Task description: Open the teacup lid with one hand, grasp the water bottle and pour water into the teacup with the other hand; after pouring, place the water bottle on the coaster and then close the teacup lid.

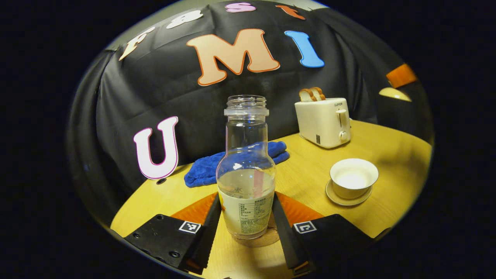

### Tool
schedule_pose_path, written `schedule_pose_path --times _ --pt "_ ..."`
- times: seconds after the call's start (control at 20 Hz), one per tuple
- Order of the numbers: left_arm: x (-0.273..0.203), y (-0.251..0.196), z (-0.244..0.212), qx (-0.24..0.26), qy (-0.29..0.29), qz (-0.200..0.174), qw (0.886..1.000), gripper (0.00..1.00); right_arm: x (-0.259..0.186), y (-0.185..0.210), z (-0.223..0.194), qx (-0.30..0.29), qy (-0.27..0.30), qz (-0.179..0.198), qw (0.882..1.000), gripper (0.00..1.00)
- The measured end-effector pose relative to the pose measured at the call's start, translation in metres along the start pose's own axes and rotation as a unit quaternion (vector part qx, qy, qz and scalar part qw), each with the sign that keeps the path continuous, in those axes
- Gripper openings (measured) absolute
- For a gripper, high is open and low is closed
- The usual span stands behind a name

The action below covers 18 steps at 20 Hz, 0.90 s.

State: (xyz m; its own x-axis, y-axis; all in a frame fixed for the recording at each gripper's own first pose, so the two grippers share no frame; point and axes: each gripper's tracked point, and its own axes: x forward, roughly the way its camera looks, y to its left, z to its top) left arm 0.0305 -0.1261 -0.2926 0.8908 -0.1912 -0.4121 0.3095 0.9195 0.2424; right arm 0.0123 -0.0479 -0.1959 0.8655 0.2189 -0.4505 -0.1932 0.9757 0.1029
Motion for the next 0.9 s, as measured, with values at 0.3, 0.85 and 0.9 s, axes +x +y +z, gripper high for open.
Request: schedule_pose_path --times 0.3,0.85,0.9 --pt "-0.004 0.006 -0.002 0.079 0.018 0.010 0.997 0.71 -0.001 -0.008 -0.012 0.012 0.003 0.000 1.000 0.28" --pt "-0.004 -0.014 0.001 0.265 0.036 -0.016 0.964 0.71 -0.001 -0.025 -0.037 0.039 0.017 0.000 0.999 0.28" --pt "-0.004 -0.017 0.001 0.280 0.033 -0.019 0.959 0.71 -0.001 -0.026 -0.038 0.038 0.017 -0.001 0.999 0.28"
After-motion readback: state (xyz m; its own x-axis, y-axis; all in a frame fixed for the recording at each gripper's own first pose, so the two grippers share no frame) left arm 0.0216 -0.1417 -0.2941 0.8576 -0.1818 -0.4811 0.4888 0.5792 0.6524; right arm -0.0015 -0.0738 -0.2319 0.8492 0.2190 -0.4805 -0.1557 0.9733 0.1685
